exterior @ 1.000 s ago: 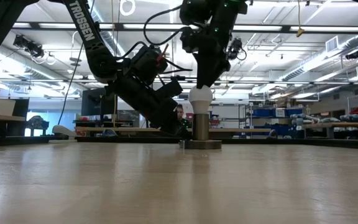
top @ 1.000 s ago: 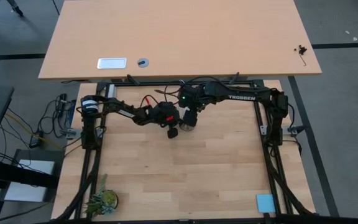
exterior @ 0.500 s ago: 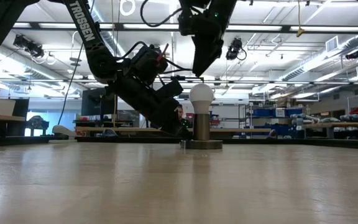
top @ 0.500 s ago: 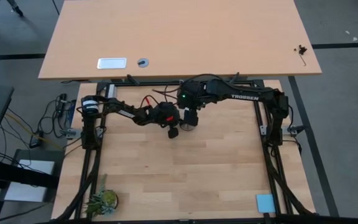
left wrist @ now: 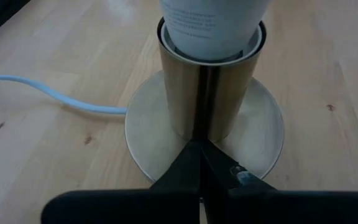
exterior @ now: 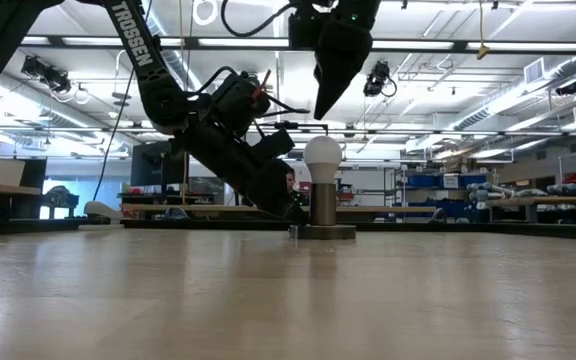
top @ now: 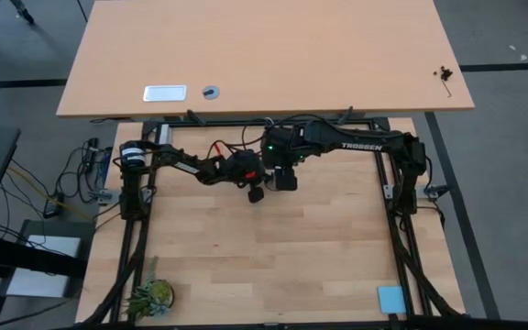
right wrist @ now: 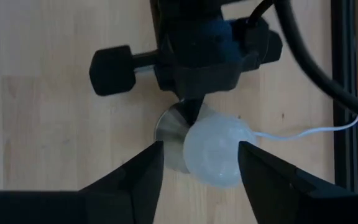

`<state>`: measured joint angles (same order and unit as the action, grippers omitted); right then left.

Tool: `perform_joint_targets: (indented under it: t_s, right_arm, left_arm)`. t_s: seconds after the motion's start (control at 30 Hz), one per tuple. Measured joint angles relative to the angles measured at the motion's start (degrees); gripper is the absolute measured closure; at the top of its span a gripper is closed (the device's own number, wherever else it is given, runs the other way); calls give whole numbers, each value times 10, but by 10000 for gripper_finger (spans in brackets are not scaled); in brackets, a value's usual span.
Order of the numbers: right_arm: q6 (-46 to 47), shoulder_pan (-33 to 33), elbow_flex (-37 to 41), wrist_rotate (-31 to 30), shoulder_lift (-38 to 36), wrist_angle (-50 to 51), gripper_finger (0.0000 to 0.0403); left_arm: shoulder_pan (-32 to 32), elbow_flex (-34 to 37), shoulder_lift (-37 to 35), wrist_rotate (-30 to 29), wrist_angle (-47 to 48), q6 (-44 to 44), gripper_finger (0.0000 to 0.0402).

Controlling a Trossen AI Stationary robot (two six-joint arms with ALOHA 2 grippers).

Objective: Screw lightbulb
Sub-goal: Insert the white lightbulb into the gold lamp

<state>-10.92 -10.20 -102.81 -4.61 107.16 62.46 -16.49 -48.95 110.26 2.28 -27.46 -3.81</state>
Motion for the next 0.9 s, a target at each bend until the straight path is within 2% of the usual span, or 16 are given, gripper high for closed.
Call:
perform_joint_targets:
  t_s: [0.13, 0.47, 0.7, 0.9]
  right_arm:
    - [1, -1, 6, 0, 0, -9, 235]
    - [9, 10, 6, 1, 0, 6, 391]
    - [48, 36, 6, -61, 0, 43, 386]
    - [55, 45, 6, -62, -1, 28, 396]
  left_arm:
    - [0, 0, 0, 0, 0, 0, 400]
    - [0, 0, 0, -2, 0, 0, 400]
    - [0, 0, 0, -3, -1, -2, 400]
    - [4, 0, 0, -6, 0, -3, 400]
